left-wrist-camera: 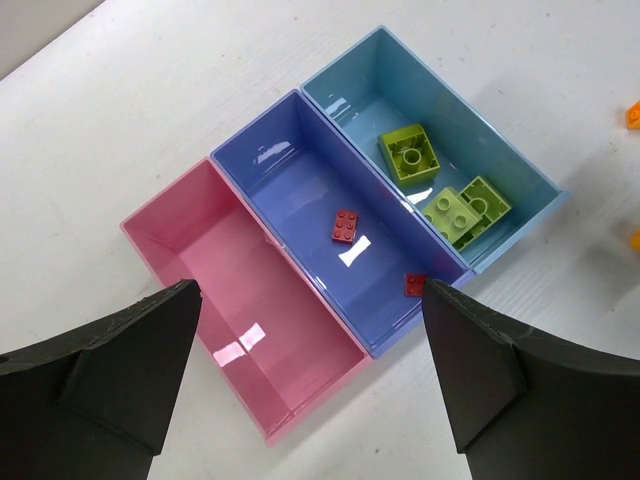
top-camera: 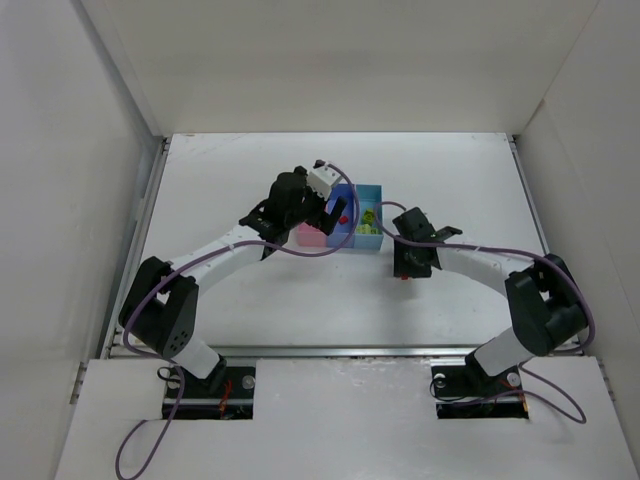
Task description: Sort the legos into containers by color
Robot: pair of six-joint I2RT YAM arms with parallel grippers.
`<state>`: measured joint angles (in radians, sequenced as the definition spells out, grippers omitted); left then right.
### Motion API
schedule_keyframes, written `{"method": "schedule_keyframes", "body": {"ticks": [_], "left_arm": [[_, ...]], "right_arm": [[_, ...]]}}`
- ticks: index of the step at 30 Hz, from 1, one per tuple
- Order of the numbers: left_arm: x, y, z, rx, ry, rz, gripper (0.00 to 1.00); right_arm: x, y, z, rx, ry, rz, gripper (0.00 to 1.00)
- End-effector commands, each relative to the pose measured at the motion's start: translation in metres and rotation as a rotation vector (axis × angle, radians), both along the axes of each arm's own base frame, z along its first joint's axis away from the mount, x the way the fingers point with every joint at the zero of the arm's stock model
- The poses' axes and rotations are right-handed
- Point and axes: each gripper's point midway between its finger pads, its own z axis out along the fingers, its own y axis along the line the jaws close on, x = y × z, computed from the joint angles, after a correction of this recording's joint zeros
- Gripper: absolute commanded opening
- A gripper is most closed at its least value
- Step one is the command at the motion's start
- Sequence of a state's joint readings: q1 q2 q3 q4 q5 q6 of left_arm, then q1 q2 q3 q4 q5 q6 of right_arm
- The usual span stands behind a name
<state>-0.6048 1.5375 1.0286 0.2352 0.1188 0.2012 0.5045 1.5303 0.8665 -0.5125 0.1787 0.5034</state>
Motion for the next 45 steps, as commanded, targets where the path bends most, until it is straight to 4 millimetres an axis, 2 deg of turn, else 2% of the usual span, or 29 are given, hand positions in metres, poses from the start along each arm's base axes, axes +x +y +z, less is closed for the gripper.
{"method": "schedule_keyframes", "body": {"ticks": [1, 2, 3, 7, 12, 16, 17, 18, 19, 21, 22, 23, 24, 25, 26, 27, 28, 29, 30, 31, 32, 33, 34, 36, 38, 42, 43, 45], "left_arm": [[0.002, 0.001, 0.025, -0.04, -0.059, 0.002, 0.91], [0.002, 0.001, 0.025, -0.04, -0.059, 0.002, 0.91], [0.002, 0.001, 0.025, -0.033, -0.065, -0.001, 0.91], [0.003, 0.0, 0.027, -0.038, -0.072, -0.001, 0.91], [0.003, 0.001, 0.027, -0.032, -0.078, -0.004, 0.91], [0.003, 0.001, 0.028, -0.018, -0.088, -0.011, 0.91], [0.003, 0.002, 0.025, -0.013, -0.081, -0.011, 0.89], [-0.003, -0.001, 0.021, 0.002, -0.069, -0.055, 0.88], [-0.005, -0.005, 0.025, 0.008, -0.074, -0.086, 0.86], [-0.012, -0.01, 0.03, 0.064, -0.09, -0.186, 0.82], [-0.022, -0.019, 0.033, 0.065, -0.091, -0.28, 0.78], [-0.027, -0.023, 0.038, 0.079, -0.101, -0.338, 0.76], [-0.027, -0.029, 0.057, 0.099, -0.161, -0.406, 0.75], [-0.045, -0.034, 0.056, 0.1, -0.122, -0.508, 0.75], [-0.053, -0.038, 0.064, 0.097, -0.127, -0.569, 0.75], [-0.057, -0.042, 0.086, 0.079, -0.16, -0.624, 0.75], [-0.081, -0.047, 0.088, 0.058, -0.14, -0.764, 0.77], [-0.092, -0.05, 0.095, 0.04, -0.146, -0.826, 0.79], [-0.098, -0.05, 0.101, 0.02, -0.148, -0.868, 0.84], [-0.107, -0.051, 0.117, -0.01, -0.166, -0.905, 0.86], [-0.119, -0.054, 0.124, -0.05, -0.163, -0.968, 0.88], [-0.123, -0.055, 0.129, -0.067, -0.171, -0.99, 0.89], [-0.124, -0.057, 0.126, -0.078, -0.159, -1.006, 0.89], [-0.129, -0.061, 0.136, -0.094, -0.166, -1.021, 0.89], [-0.135, -0.068, 0.135, -0.079, -0.193, -1.06, 0.89], [-0.149, -0.075, 0.139, -0.067, -0.185, -1.108, 0.83], [-0.148, -0.076, 0.136, -0.066, -0.176, -1.108, 0.78], [-0.161, -0.082, 0.134, -0.068, -0.162, -1.14, 0.77]], "right_arm": [[0.009, 0.001, 0.002, -0.02, -0.03, 0.045, 0.48], [0.007, 0.002, -0.002, -0.025, -0.014, 0.06, 0.48], [0.006, 0.003, -0.005, -0.022, -0.001, 0.064, 0.42], [0.015, 0.003, -0.001, -0.03, -0.035, 0.069, 0.33], [0.02, 0.003, 0.0, -0.026, -0.039, 0.082, 0.29], [0.021, 0.004, 0.0, -0.037, -0.047, 0.132, 0.11], [0.021, 0.007, 0.003, -0.024, -0.051, 0.153, 0.04], [0.024, 0.01, 0.014, -0.009, -0.079, 0.187, 0.0], [0.023, 0.015, 0.02, 0.016, -0.088, 0.22, 0.0], [0.035, 0.026, 0.063, 0.053, -0.209, 0.316, 0.0], [0.038, 0.03, 0.08, 0.07, -0.258, 0.363, 0.0], [0.036, 0.043, 0.102, 0.129, -0.305, 0.446, 0.0], [0.035, 0.05, 0.119, 0.159, -0.363, 0.507, 0.0], [0.035, 0.056, 0.154, 0.177, -0.487, 0.601, 0.0], [0.026, 0.069, 0.17, 0.24, -0.532, 0.693, 0.0], [0.021, 0.073, 0.184, 0.259, -0.583, 0.747, 0.0], [0.016, 0.075, 0.205, 0.259, -0.665, 0.807, 0.0], [0.01, 0.082, 0.215, 0.292, -0.71, 0.867, 0.0], [0.005, 0.083, 0.218, 0.299, -0.736, 0.9, 0.0], [0.002, 0.085, 0.223, 0.305, -0.763, 0.936, 0.0], [-0.001, 0.087, 0.232, 0.299, -0.817, 0.977, 0.0], [-0.007, 0.091, 0.233, 0.322, -0.821, 1.02, 0.0], [-0.012, 0.093, 0.236, 0.332, -0.84, 1.051, 0.0], [-0.022, 0.099, 0.241, 0.364, -0.86, 1.122, 0.0], [-0.022, 0.099, 0.241, 0.364, -0.86, 1.123, 0.0], [-0.024, 0.097, 0.246, 0.357, -0.872, 1.129, 0.0], [-0.024, 0.097, 0.246, 0.357, -0.873, 1.129, 0.0], [-0.026, 0.1, 0.246, 0.362, -0.872, 1.139, 0.0]]}}
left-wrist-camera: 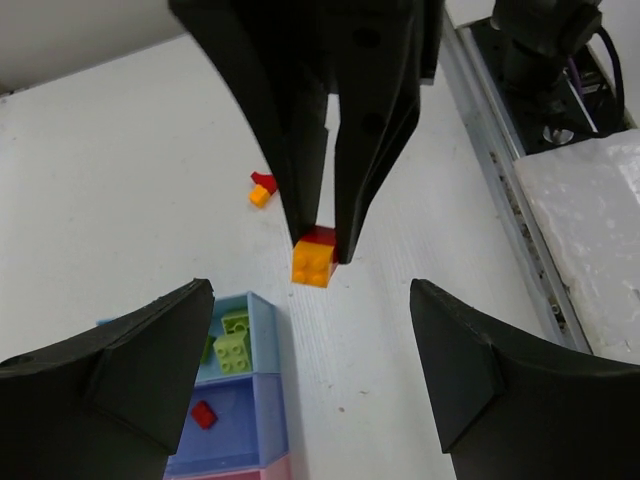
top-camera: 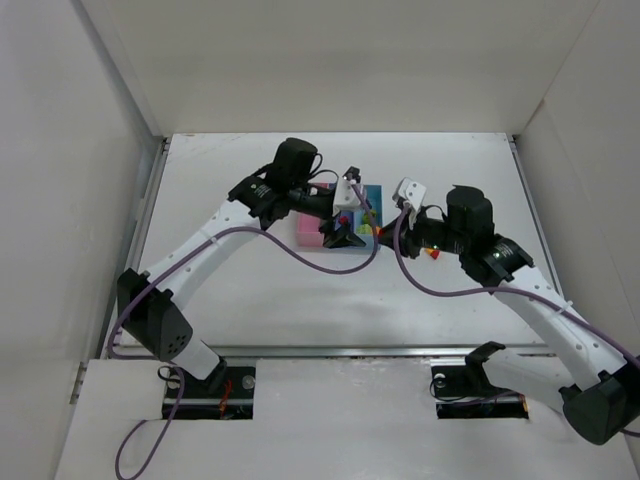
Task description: Sort the legos into containers by color
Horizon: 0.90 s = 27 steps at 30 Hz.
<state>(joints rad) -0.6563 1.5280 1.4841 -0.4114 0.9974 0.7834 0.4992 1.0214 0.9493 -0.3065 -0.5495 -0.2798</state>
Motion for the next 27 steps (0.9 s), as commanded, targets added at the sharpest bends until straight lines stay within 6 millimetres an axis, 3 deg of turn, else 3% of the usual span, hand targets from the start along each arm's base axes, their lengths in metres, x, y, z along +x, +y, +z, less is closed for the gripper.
{"method": "schedule_keyframes", "body": {"ticks": [1, 4, 9, 14, 17, 22, 24, 27], "left_arm": [[-0.024, -0.007, 0.014, -0.017, -0.008, -0.088, 0.77], [-0.025, -0.011, 0.002, 0.01, 0.039, -0.082, 0.75], [-0.023, -0.014, 0.001, 0.006, 0.05, -0.075, 0.67], [-0.015, -0.017, 0.003, -0.004, 0.045, -0.039, 0.43], [-0.012, -0.018, -0.002, 0.007, 0.048, -0.029, 0.37], [-0.009, -0.02, 0.002, -0.01, 0.043, -0.023, 0.17], [-0.007, -0.02, 0.0, -0.005, 0.048, -0.01, 0.02], [0.001, -0.02, -0.002, 0.007, 0.032, 0.035, 0.0]], "right_arm": [[-0.006, 0.007, 0.016, 0.024, -0.078, 0.063, 0.0], [-0.01, 0.011, 0.019, 0.023, -0.081, 0.076, 0.0], [-0.009, 0.009, 0.023, 0.014, -0.09, 0.071, 0.0], [-0.011, 0.012, 0.027, 0.019, -0.098, 0.08, 0.0], [-0.011, 0.012, 0.027, 0.019, -0.098, 0.08, 0.0], [-0.011, 0.012, 0.027, 0.019, -0.098, 0.08, 0.0], [-0.011, 0.012, 0.027, 0.019, -0.098, 0.08, 0.0], [-0.011, 0.012, 0.027, 0.019, -0.098, 0.08, 0.0]]}}
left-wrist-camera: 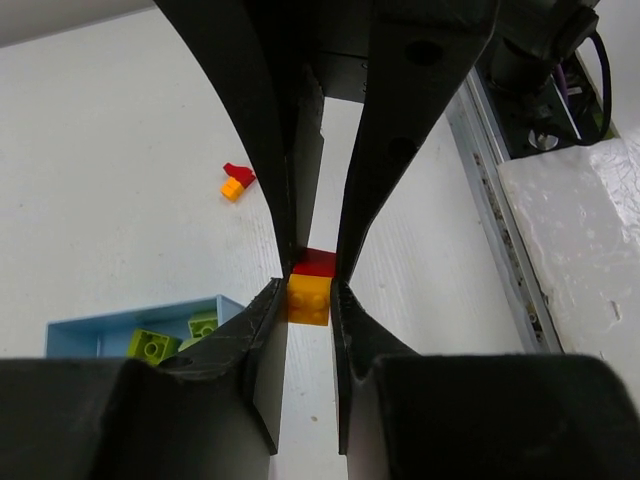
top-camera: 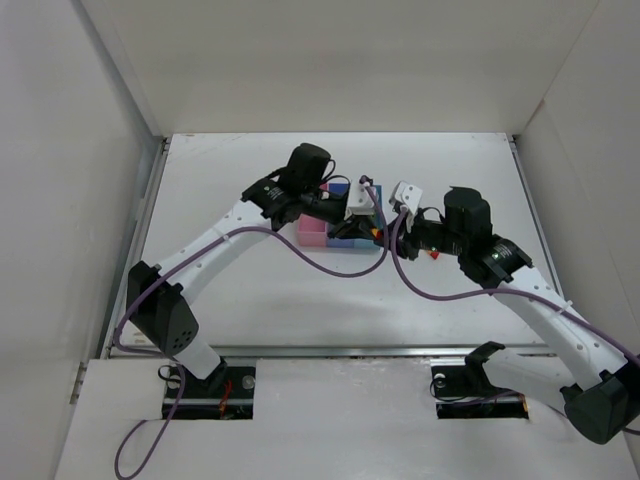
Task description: Sort the legos into containers by color
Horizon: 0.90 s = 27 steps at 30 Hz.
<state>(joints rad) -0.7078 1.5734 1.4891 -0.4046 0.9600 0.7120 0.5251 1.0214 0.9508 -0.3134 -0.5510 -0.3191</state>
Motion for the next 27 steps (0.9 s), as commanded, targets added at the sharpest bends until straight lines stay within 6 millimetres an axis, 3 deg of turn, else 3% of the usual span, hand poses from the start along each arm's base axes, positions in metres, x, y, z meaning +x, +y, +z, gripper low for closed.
{"method": "schedule_keyframes", "body": {"ticks": [1, 5, 11, 14, 15, 18, 19, 21, 22, 23, 25, 27], "left_arm": [[0.012, -0.003, 0.015, -0.032, -0.054, 0.045, 0.0], [0.029, 0.011, 0.002, 0.004, -0.058, 0.104, 0.0], [0.071, 0.039, 0.004, 0.005, -0.071, 0.255, 0.0], [0.071, 0.045, 0.007, -0.002, -0.062, 0.255, 0.0], [0.068, 0.046, 0.001, 0.012, -0.045, 0.255, 0.0], [0.086, 0.055, -0.017, 0.065, -0.036, 0.379, 0.0], [0.11, 0.065, -0.02, 0.075, -0.038, 0.533, 0.0], [0.134, 0.081, -0.035, 0.083, -0.015, 0.709, 0.0], [0.143, 0.098, -0.06, 0.114, 0.021, 0.797, 0.0], [0.161, 0.11, -0.061, 0.077, 0.017, 0.921, 0.0], [0.17, 0.129, -0.087, 0.085, 0.029, 1.027, 0.0], [0.177, 0.131, -0.084, 0.055, -0.014, 1.046, 0.0]], "right_arm": [[-0.003, 0.005, 0.027, 0.035, -0.071, 0.028, 0.0], [-0.004, 0.0, 0.014, -0.001, -0.041, 0.008, 0.0], [0.004, -0.019, -0.021, -0.107, 0.033, -0.104, 0.0], [0.006, -0.024, -0.031, -0.13, 0.045, -0.131, 0.0], [0.009, -0.024, -0.029, -0.126, 0.032, -0.14, 0.0], [0.018, -0.019, -0.018, -0.072, 0.019, -0.172, 0.0], [0.027, -0.015, -0.01, -0.022, 0.031, -0.212, 0.0], [0.042, -0.015, 0.003, 0.019, 0.031, -0.284, 0.0], [0.05, -0.013, 0.002, 0.031, 0.062, -0.324, 0.0], [0.056, -0.015, 0.003, 0.034, 0.068, -0.358, 0.0], [0.068, -0.017, 0.009, 0.034, 0.059, -0.405, 0.0], [0.073, -0.014, 0.004, 0.022, 0.073, -0.405, 0.0]]}}
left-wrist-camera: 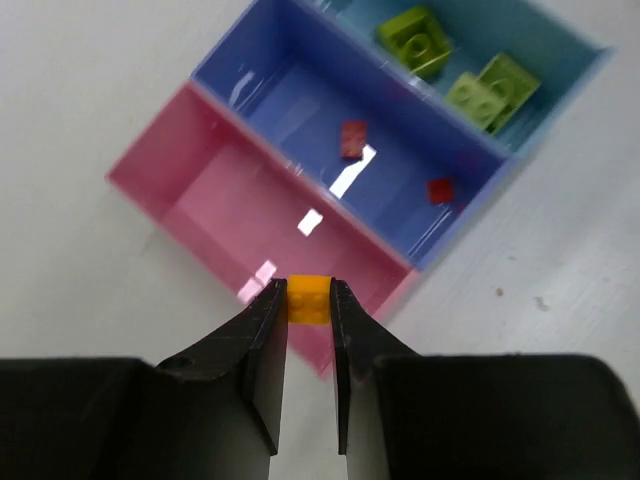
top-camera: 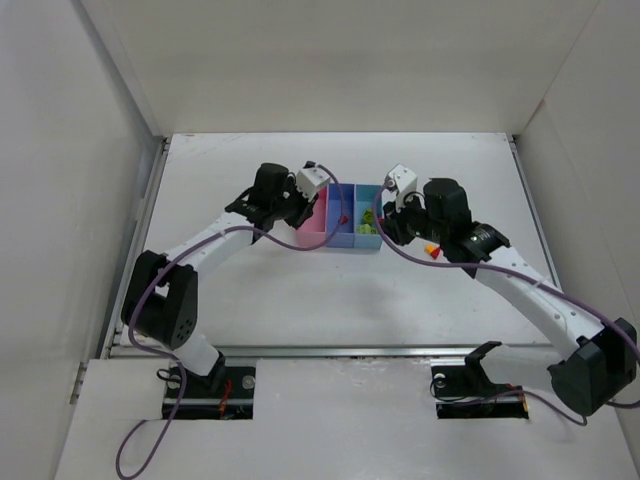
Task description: Sort the legos into containers by color
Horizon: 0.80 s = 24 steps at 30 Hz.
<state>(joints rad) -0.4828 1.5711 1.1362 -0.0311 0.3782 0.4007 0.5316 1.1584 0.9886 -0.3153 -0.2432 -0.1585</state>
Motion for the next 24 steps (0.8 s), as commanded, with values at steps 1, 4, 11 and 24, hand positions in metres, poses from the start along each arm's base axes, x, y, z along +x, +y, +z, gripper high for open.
{"method": "schedule_keyframes", "body": {"ticks": [1, 4, 11, 24], "left_arm": [[0.036, 0.011, 0.029, -0.087, -0.142, 0.181, 0.0], [0.04, 0.008, 0.026, -0.141, -0.128, 0.238, 0.01], [0.045, 0.012, -0.014, -0.106, -0.104, 0.269, 0.12], [0.041, 0.003, -0.014, -0.111, -0.032, 0.24, 0.7]], "right_arm": [[0.022, 0.005, 0.04, 0.073, -0.093, -0.07, 0.0], [0.024, 0.006, 0.035, 0.066, -0.082, -0.07, 0.0], [0.026, 0.008, 0.031, 0.066, -0.082, -0.07, 0.0], [0.044, 0.024, 0.033, 0.079, -0.056, -0.059, 0.0]]}}
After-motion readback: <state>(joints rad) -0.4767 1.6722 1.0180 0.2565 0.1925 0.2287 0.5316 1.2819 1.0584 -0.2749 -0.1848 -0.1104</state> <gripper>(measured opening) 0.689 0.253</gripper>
